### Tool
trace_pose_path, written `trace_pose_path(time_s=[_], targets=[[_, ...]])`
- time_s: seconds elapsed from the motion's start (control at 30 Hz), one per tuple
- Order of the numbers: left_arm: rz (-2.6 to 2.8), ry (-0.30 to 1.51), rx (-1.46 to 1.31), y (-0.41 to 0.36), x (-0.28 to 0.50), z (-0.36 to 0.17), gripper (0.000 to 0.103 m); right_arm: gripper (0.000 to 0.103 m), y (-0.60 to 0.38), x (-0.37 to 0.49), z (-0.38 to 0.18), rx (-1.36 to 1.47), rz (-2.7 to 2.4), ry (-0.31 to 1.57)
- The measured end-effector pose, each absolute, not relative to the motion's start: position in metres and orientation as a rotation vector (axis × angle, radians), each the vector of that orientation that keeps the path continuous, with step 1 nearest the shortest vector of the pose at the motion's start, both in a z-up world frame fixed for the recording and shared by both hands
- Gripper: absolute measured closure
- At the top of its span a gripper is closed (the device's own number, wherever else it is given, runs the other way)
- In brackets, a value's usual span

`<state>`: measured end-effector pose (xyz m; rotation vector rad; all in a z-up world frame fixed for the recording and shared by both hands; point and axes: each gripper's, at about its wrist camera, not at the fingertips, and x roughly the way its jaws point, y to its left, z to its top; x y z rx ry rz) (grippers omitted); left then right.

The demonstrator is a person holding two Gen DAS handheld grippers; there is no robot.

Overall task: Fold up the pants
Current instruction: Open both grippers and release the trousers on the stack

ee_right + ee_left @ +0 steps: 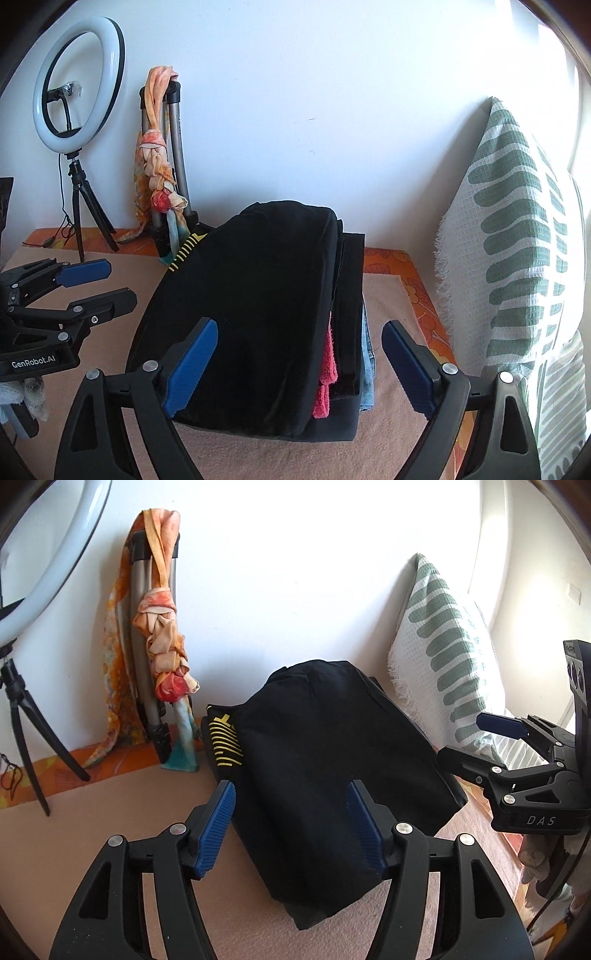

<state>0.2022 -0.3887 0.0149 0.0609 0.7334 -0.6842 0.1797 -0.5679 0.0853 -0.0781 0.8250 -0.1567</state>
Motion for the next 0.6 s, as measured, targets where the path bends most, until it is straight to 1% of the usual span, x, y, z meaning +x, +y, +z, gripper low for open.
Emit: trace_pose_path(time_s=[0.07, 0.13, 0.37, 0.43, 0.47, 0.6], targets=[[-0.681, 0.731, 0.042, -0.377, 0.192, 0.019, 0.040, 0.006, -0.562, 0.170, 0.092, -0.064, -0.164, 0.807], [-0.685, 0.720, 0.029, -0.365, 0.180, 0.024, 0.036, 0.000, -0.553, 0.158, 0.098, -0.060, -0.162, 0.790], [-0.669, 0.639, 0.036, -0.322, 0.136, 0.042, 0.030, 0.000, -0.506, 0.117, 0.108, -0.074, -0.149, 0.745], [-0.650, 0.622, 0.055, -0.310, 0.125, 0.045, 0.024, 0.000, -0.495, 0.108, 0.108, -0.069, -0.145, 0.742], [-0.638, 0.610, 0.070, -0.305, 0.119, 0.046, 0.023, 0.000, -0.488, 0.104, 0.107, -0.067, -0.141, 0.740], [-0.604, 0.573, 0.118, -0.278, 0.094, 0.047, 0.021, 0.000, -0.462, 0.090, 0.105, -0.065, -0.133, 0.739]])
